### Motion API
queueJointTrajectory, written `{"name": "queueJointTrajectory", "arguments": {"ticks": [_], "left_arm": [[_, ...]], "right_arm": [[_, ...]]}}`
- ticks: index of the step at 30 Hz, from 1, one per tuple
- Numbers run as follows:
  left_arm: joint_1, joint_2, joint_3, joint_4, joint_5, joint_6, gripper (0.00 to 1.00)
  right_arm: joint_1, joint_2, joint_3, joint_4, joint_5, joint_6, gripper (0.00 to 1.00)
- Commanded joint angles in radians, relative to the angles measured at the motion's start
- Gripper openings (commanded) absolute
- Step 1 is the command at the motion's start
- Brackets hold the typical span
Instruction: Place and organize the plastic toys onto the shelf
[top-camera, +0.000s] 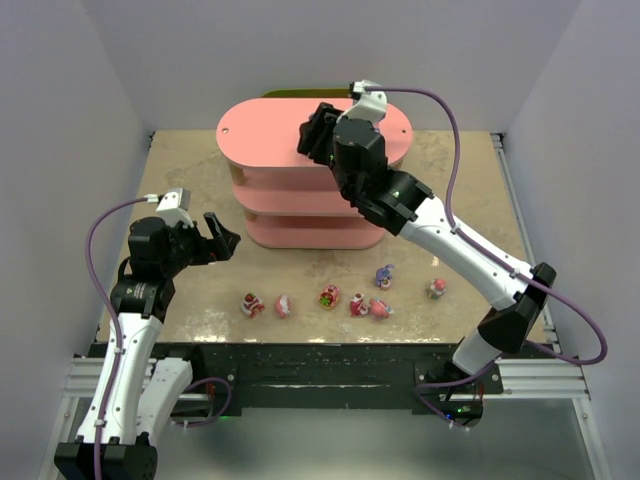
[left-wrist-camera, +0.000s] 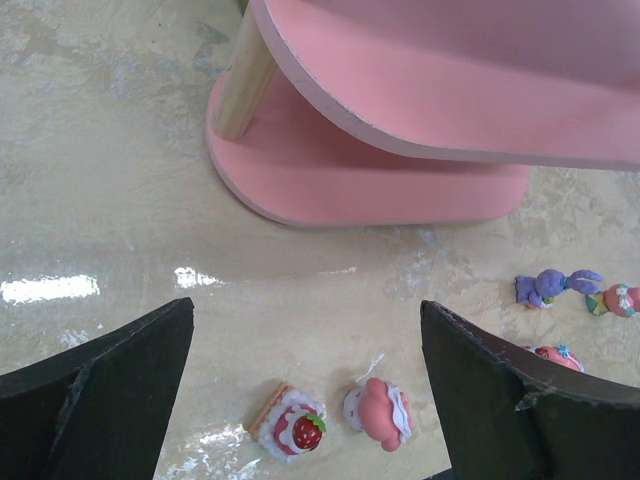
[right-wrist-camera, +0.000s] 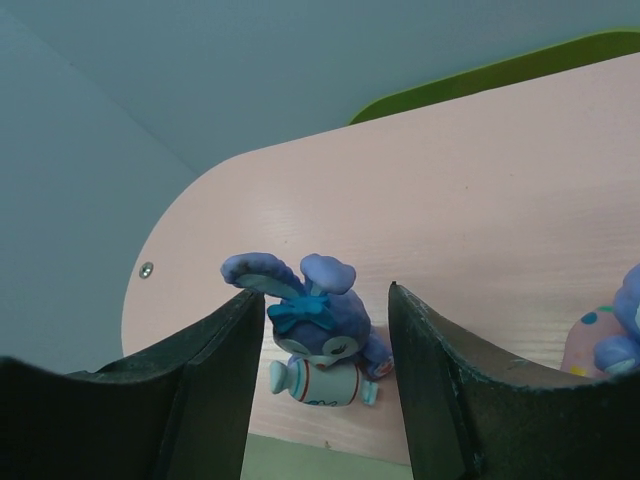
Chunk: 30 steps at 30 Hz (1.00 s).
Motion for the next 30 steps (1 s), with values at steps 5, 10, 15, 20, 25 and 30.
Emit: {"name": "queueJointTrajectory", "arguments": {"ticks": [5,10,15,20,25,30], "left_arm": [[-0.006,-0.006,-0.002,0.020,-0.011,0.008,0.99],[-0.006,-0.009,0.003,0.016,-0.008,0.007,1.00],[-0.006,-0.012,0.006,0.016,0.000,0.002,1.00],[-0.006,-0.021,0.011,0.013,0.011,-0.003,0.99],[-0.006,-0.040,0.012,0.012,0.034,-0.007,1.00],[-0.006,-0.064,0.000,0.047,0.139,-0.016,1.00]], "right_arm": [[0.021,0.003,0.061,0.015,0.046,-0.035,0.56],[0.024,-0.009,0.069,-0.008,0.058,-0.047,0.60],[0.026,-0.072,0.031,-0.002,0.069,-0.062,0.63],[0.024,-0.139,-0.001,-0.017,0.047,-0.093,0.63],[0.026,-0.277,-0.070,-0.055,-0.028,-0.113,0.63],[0.024,-0.450,-0.219,-0.141,-0.019,-0.098,0.63]]}}
